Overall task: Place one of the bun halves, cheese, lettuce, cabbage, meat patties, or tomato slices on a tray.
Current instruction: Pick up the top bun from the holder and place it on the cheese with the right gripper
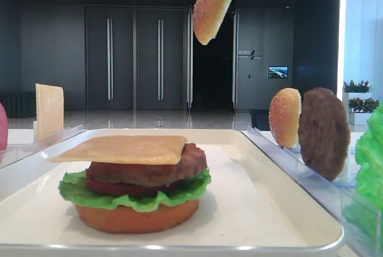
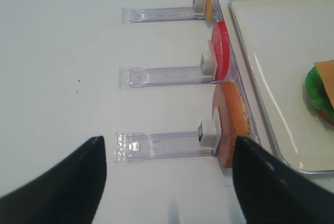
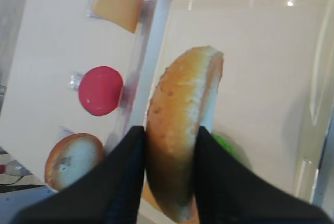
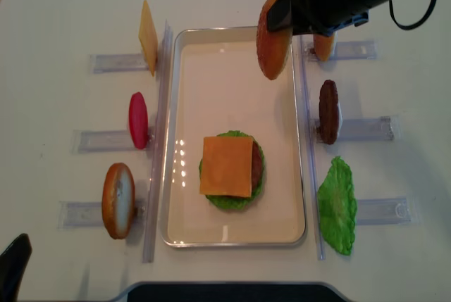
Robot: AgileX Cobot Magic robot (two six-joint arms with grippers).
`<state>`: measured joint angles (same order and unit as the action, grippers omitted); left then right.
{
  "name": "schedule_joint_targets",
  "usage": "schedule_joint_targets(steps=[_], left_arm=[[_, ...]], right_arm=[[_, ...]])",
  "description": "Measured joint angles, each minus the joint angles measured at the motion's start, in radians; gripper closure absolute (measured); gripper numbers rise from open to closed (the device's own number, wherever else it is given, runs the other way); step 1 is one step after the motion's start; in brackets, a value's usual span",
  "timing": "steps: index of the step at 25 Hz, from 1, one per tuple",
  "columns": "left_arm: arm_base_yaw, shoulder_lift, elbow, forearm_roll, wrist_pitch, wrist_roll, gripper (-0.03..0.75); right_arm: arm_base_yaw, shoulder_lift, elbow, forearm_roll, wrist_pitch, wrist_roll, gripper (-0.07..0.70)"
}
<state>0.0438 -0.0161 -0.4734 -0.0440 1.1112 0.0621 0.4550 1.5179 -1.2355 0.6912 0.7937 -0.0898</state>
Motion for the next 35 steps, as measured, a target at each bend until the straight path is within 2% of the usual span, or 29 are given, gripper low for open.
schedule_joint_targets(steps=[4,9,11,14,23,29,35], left_arm=[[0.000,0.000,0.000,0.000,0.000,0.000,0.141],[0.000,0.000,0.000,0.000,0.000,0.000,0.141],[0.000,0.000,0.000,0.000,0.000,0.000,0.141],[0.000,0.000,0.000,0.000,0.000,0.000,0.141],[0.000,0.000,0.000,0.000,0.000,0.000,0.141],[0.000,0.000,0.000,0.000,0.000,0.000,0.141],[0.000,0.000,0.000,0.000,0.000,0.000,0.141]], right_arm=[[0.003,-0.096,0.148,0.208,-0.052,-0.157,0.401],[0.007,-0.172,0.327,0.480,-0.069,-0.388,0.402],[0.018,-0.186,0.379,0.530,-0.086,-0.433,0.402],[0.035,-0.187,0.433,0.542,-0.082,-0.453,0.402],[0.043,-0.187,0.445,0.600,-0.087,-0.465,0.406],[0.057,-0.172,0.445,0.698,-0.103,-0.559,0.408],[0.057,-0.071,0.445,0.838,-0.041,-0.700,0.409]])
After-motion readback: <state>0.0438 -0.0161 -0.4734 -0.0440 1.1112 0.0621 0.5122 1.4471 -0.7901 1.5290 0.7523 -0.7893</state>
